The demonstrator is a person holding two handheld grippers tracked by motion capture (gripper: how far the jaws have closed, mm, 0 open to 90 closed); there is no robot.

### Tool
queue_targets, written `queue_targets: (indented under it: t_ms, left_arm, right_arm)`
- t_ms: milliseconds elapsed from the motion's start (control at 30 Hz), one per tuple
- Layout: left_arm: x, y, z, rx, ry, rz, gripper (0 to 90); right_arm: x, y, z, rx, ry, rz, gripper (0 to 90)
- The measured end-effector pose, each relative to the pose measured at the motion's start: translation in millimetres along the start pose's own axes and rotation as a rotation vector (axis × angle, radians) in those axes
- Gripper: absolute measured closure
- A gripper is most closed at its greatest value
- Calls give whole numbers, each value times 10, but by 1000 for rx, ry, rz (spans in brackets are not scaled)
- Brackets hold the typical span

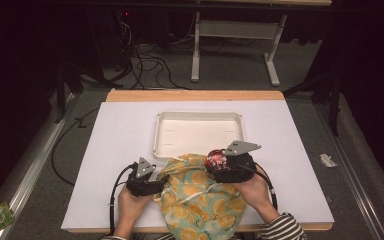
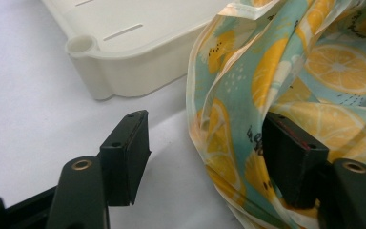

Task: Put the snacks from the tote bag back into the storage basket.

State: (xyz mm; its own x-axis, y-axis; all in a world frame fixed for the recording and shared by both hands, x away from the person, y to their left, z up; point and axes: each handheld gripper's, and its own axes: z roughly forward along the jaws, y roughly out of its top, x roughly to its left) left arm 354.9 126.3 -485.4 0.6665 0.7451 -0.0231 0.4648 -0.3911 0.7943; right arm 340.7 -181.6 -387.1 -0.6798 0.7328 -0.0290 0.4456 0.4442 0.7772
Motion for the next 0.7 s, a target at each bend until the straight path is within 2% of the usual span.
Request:
queue_targets:
  t_ms: [367, 700]
  left_arm:
    - [3, 0, -2, 0, -3, 0, 361]
    - [6, 0, -2, 0, -3, -3, 361]
  right_arm:
    - [-120, 95, -60, 0, -26, 27, 265]
    - [-236, 125, -53, 0, -20, 73, 265]
